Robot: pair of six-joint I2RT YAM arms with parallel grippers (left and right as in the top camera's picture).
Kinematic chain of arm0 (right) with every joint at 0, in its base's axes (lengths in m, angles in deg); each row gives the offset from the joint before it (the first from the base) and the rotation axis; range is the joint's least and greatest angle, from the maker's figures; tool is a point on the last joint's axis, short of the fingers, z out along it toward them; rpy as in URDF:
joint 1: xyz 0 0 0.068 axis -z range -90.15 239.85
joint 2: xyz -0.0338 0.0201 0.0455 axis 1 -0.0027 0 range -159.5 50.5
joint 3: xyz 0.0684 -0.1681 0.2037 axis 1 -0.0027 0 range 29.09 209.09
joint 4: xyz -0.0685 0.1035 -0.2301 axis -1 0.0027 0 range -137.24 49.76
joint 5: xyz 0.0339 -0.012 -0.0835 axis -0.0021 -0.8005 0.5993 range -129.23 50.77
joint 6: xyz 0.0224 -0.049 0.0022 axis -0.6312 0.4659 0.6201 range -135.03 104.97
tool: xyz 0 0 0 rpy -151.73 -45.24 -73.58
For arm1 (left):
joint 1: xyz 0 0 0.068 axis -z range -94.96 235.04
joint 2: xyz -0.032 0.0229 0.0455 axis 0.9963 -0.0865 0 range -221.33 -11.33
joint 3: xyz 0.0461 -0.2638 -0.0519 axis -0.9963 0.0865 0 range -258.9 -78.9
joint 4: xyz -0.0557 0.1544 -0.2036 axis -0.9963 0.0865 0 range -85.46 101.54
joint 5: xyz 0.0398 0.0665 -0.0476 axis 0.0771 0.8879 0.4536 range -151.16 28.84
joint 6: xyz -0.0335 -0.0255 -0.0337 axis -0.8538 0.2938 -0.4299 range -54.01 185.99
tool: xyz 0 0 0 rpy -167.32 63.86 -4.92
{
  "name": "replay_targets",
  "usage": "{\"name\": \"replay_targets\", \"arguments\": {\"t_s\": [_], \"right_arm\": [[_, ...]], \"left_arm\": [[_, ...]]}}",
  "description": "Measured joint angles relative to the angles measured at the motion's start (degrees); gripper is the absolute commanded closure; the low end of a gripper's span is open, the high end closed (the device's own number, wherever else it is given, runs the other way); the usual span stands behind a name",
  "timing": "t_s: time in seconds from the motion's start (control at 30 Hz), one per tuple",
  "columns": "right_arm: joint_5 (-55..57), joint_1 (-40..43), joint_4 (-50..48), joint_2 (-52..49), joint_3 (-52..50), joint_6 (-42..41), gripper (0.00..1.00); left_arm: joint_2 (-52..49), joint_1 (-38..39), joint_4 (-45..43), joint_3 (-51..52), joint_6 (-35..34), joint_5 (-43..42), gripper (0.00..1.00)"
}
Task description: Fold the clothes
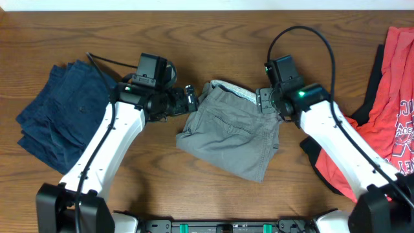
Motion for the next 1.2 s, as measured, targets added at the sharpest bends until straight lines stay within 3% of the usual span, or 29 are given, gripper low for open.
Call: {"name": "replay_targets", "arguments": {"t_s": [0.17, 0.43, 0.7, 0.8, 0.97, 1.0, 1.2], "right_arm": [[-1.01, 0.00, 2.12, 0.35, 0.00, -0.24, 0.27], [-2.43, 0.00, 4.02, 0.35, 0.00, -1.07, 0.27], [-3.48, 0.00, 5.95, 0.35, 0.00, -1.70, 0.27], [-3.54, 0.00, 6.36, 0.35, 0.00, -1.70, 0.27], [-3.61, 0.00, 6.47, 0.35, 0.00, -1.70, 0.27], [-3.65, 0.00, 6.47, 0.35, 0.00, -1.70, 0.27], [-3.67, 0.00, 6.49, 0.35, 0.00, -1.70, 0.27]], "left_arm": [[-5.22, 0.15, -4.46, 0.02, 5.31, 0.04, 0.02], [-17.62, 0.20, -13.90, 0.02, 15.85, -8.94, 0.02], [-25.24, 1.57, -24.48, -0.57, 14.47, -15.28, 0.00], [-26.49, 3.21, -25.59, -1.51, 12.81, -16.44, 0.17], [-28.15, 6.10, -25.75, -1.75, 11.50, -16.63, 0.78], [-28.59, 6.64, -25.70, -1.66, 11.43, -16.59, 0.94], [-28.87, 6.75, -25.40, -1.49, 11.26, -17.31, 0.94]]}}
